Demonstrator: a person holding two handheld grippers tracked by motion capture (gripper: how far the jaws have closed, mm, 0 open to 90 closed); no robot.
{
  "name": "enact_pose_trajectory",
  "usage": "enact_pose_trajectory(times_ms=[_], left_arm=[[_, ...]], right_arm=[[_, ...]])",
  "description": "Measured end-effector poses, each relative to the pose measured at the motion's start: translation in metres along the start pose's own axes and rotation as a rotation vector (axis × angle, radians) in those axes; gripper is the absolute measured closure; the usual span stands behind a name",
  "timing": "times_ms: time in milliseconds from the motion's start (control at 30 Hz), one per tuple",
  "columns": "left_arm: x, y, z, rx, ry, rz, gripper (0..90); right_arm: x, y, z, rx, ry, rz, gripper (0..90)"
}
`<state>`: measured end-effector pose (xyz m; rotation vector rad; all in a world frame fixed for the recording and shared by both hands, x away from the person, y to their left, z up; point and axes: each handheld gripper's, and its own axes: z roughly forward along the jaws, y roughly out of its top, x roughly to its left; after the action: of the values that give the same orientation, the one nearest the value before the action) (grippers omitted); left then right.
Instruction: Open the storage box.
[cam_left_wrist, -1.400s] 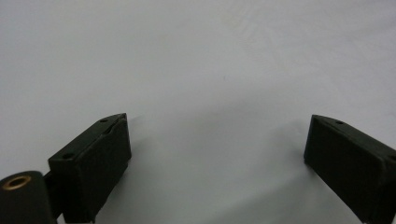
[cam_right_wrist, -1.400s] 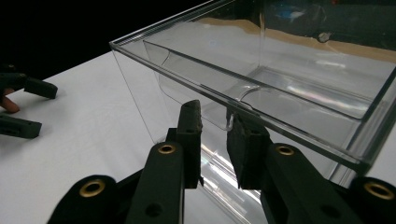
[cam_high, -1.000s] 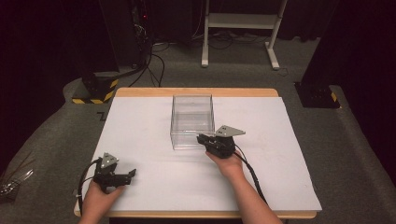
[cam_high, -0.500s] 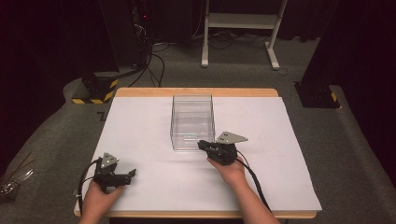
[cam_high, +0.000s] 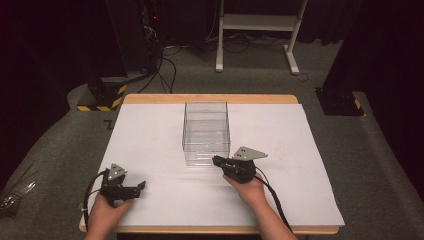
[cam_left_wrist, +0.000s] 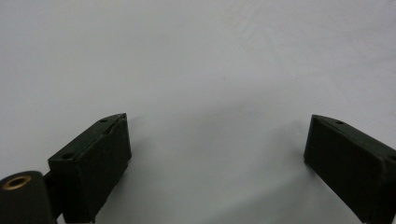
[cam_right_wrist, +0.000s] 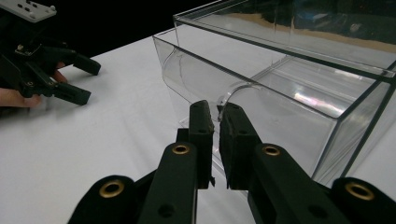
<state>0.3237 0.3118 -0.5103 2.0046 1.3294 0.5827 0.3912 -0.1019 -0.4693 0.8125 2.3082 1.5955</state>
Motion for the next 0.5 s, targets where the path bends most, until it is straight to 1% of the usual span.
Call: enact_pose_trajectory(times_ms=[500], left_arm=[[0.0000, -0.0001, 0.0001, -0.002, 0.001, 0.000, 7.5]], right_arm=[[0.0098, -0.0071, -0.0102, -0.005, 0.020, -0.004, 85.5]])
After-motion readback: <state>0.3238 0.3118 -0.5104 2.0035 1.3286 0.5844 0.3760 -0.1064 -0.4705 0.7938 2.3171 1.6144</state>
